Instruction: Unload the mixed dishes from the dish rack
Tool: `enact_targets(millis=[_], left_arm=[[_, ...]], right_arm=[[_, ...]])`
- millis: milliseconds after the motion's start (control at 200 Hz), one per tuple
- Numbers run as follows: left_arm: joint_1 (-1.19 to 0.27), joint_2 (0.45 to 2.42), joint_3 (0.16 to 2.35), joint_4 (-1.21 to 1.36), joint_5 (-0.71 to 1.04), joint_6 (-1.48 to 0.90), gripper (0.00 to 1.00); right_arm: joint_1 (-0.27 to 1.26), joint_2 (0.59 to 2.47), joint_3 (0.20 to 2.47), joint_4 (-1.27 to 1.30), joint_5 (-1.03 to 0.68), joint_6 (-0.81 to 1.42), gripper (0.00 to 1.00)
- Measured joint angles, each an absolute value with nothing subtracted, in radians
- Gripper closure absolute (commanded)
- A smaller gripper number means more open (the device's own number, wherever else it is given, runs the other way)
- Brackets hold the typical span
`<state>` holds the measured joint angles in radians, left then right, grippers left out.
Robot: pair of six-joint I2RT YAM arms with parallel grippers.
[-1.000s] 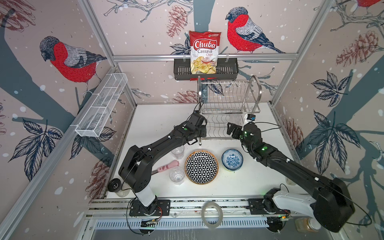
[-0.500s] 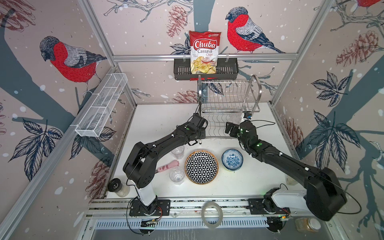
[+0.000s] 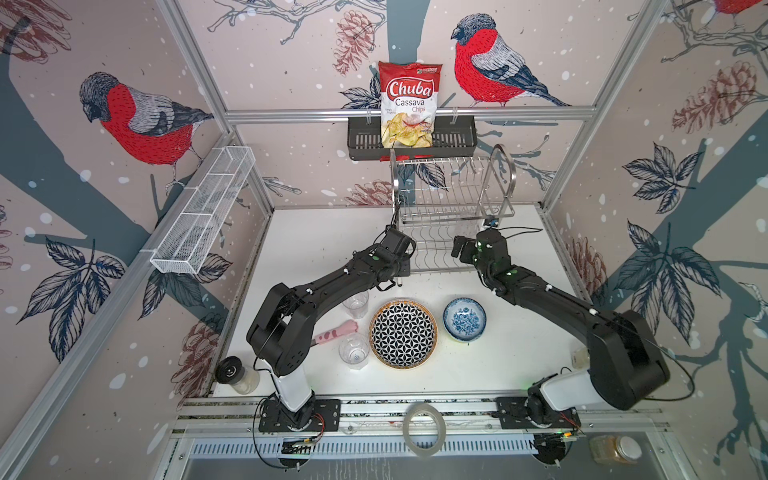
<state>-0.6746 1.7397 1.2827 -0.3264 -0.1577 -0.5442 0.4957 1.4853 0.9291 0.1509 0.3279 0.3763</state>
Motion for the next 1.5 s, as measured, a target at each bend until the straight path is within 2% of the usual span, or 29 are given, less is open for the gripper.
enact_targets(millis=[395,1496], left_arm=[[-0.69,1.734,1.265,-0.308,-0.168,-0.551,0.93],[-0.709,1.74,1.261,-0.281,-0.152,-0.569,0.95]], right_arm=[[0.486,1.644,1.003,0.181,0.346,0.242,0.01],[0.402,1.948,1.32,0.165,0.373,0.253,0.01]])
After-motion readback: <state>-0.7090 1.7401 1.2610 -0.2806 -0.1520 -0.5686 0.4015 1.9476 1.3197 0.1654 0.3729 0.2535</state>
